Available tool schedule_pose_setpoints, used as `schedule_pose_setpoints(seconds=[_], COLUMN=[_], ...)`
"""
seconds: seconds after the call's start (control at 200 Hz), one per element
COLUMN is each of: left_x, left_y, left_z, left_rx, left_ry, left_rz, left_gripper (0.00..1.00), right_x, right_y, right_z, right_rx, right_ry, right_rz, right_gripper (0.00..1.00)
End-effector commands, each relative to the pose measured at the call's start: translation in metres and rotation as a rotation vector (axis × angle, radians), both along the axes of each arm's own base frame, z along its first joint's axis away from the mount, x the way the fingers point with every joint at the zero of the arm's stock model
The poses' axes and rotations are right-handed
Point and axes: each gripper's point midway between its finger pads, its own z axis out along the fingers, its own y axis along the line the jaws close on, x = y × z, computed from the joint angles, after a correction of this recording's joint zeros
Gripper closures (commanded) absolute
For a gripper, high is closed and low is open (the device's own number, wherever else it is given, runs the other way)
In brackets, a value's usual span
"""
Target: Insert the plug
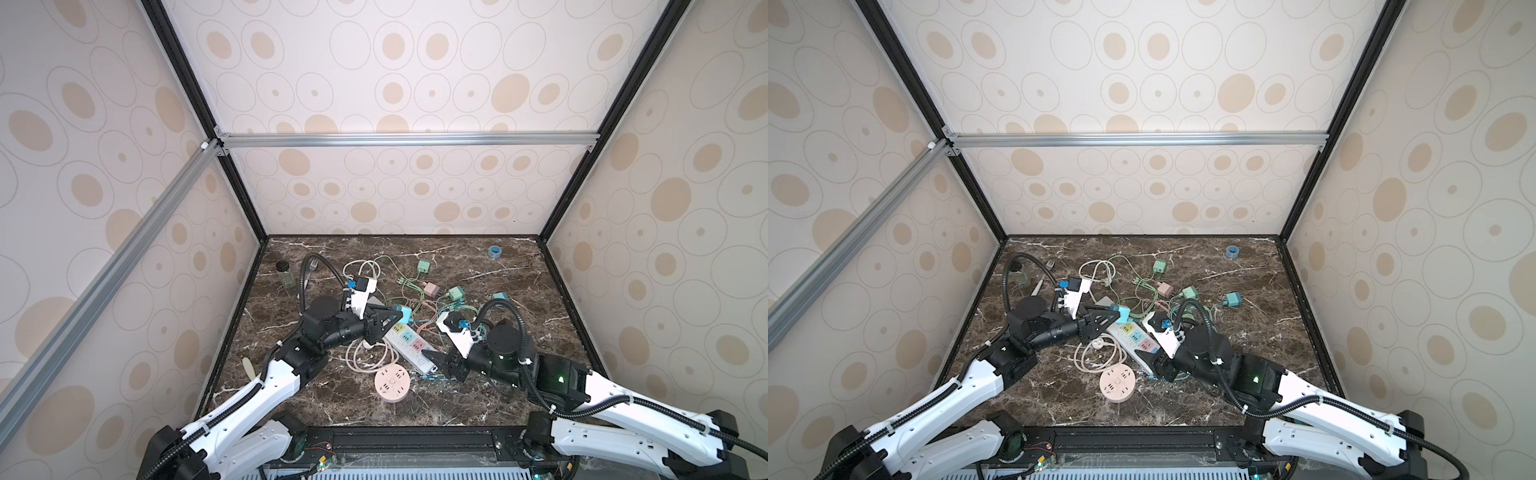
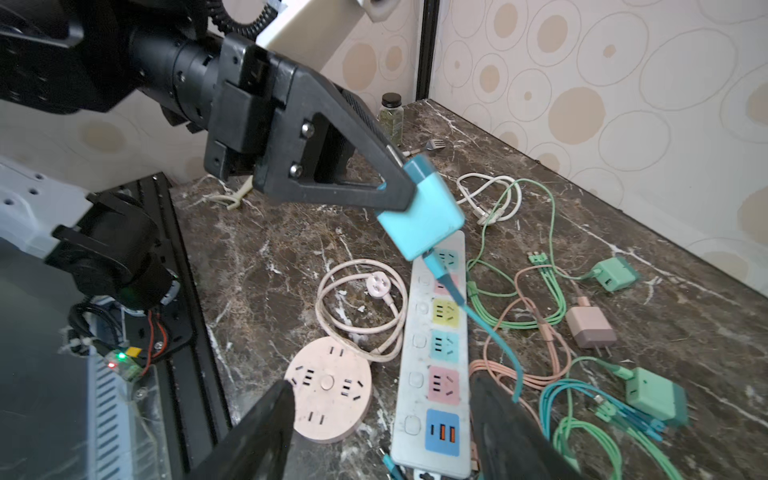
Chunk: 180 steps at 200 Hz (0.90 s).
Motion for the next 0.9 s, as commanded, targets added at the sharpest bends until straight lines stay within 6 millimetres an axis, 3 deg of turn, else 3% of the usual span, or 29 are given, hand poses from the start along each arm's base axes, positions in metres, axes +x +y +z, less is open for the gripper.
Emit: schedule_pose_setpoints(seconds=[0.0,0.275,0.54,0.895], left_x=[-0.005,-0.026,-0.048,-0.071], left_y=[0.000,0.000,0.009,0.015], left_z=[0.035,0.059,0.090,0.109], left_rx=[-0.112,-0.245,-0.402,-0.491], left_ry=[-0.092,-0.153,-0.229,-0.296], left_rz=[-0.005,-0.093,-0.152,-0.237], left_gripper=[1.00,1.00,1.00,1.00], right_x=[-0.011,-0.018,-0.005,0.001], right_y=[0.009,0.027,0.035,0.038], right_z=[0.014,0.023,0.035,0.079], right_rx=[0.184,0.364,0.523,0.675], right_ry=[0.075,0.161,0.212,0.134], right_rz=[0.034,0.117,0.167,0.270], right_gripper=[0.31,0.33,0.37,0.42])
